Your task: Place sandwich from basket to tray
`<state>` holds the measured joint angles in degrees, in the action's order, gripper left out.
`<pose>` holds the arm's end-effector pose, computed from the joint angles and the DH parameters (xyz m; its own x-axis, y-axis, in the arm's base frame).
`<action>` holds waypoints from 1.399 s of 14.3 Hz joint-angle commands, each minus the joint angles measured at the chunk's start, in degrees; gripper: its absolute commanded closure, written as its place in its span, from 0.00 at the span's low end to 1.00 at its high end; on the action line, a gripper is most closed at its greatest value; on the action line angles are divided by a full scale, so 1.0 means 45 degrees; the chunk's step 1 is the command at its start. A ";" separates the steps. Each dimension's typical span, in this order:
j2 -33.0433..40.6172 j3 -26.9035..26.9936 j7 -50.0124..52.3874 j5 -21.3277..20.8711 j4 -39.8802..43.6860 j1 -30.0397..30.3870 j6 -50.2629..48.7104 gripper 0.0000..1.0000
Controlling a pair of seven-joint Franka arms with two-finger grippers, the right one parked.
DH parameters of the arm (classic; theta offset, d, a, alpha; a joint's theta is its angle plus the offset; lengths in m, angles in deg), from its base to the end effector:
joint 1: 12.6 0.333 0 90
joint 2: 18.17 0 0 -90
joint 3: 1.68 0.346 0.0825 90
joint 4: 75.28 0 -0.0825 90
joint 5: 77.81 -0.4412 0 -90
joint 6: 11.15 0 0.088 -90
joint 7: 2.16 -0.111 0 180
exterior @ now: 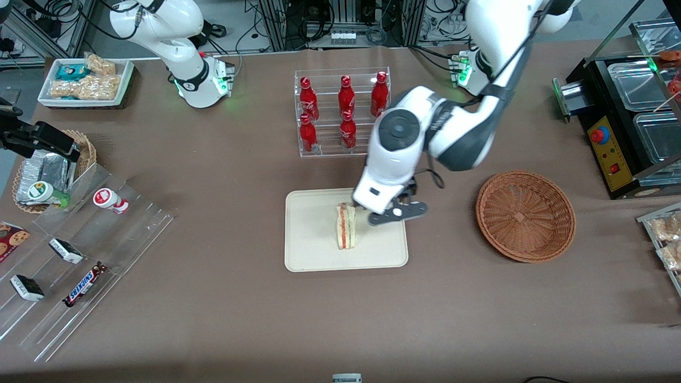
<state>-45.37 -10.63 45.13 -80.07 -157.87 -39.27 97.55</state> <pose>0.6306 -0.4244 0.4220 0.9781 0.2055 -0.0340 0.2060 -0.9785 0.0132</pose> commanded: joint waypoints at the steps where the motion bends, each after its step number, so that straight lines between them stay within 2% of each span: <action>1: 0.1216 -0.0081 -0.1461 0.0365 -0.1506 0.1313 -0.0093 0.00; 5: 0.2701 -0.0081 -0.3607 0.0716 -0.2856 0.3051 -0.0403 0.00; 10: 0.3737 -0.0081 -0.5740 0.0717 -0.3054 0.4811 -0.1673 0.00; 20: 0.5809 -0.0061 -0.8375 0.0717 -0.3114 0.6607 -0.3216 0.00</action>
<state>-21.61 -10.37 10.96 -77.53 -170.63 -11.60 84.48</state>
